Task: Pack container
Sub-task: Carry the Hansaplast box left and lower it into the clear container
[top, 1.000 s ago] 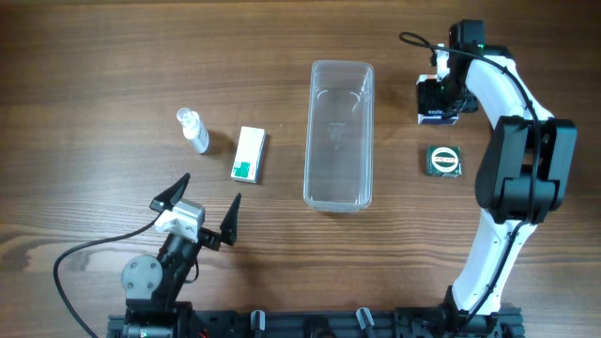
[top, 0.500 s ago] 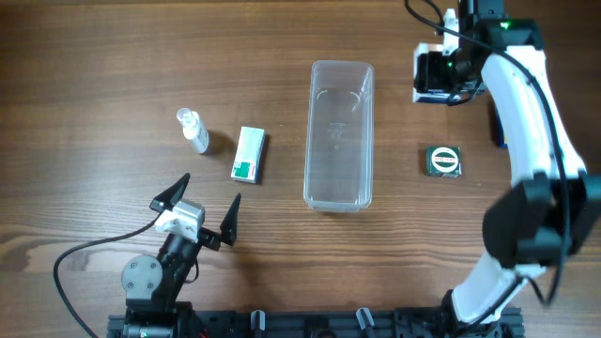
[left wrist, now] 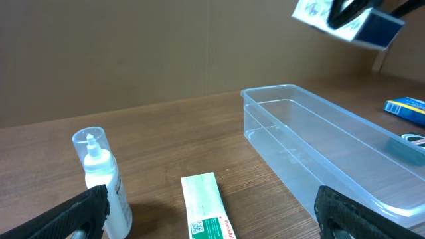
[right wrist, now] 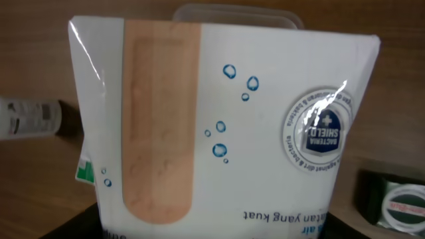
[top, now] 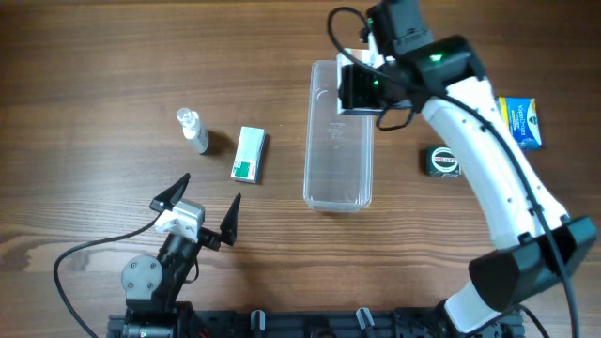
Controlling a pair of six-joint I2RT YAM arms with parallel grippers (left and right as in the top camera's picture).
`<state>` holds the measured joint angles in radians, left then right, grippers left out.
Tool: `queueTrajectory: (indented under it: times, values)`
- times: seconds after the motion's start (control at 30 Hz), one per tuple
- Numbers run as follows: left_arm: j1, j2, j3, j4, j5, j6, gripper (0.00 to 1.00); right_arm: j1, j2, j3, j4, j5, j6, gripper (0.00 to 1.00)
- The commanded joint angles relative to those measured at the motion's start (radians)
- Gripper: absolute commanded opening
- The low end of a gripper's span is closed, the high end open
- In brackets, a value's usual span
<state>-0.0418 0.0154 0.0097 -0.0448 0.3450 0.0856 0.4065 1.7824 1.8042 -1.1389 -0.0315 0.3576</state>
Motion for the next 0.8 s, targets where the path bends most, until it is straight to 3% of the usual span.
queueTrajectory:
  times: [0.0,0.43,0.77]
  values:
    - [0.008,-0.005,-0.004,-0.001,-0.002,0.008,1.00,0.026,0.066,-0.011,0.014,0.088,0.099,0.72]
    - [0.008,-0.005,-0.004,-0.001,-0.002,0.008,1.00,0.031,0.285,-0.011,0.077,0.113,0.099,0.72]
    - [0.008,-0.005,-0.004,-0.001,-0.002,0.008,1.00,0.042,0.323,-0.013,0.089,0.109,0.090,0.72]
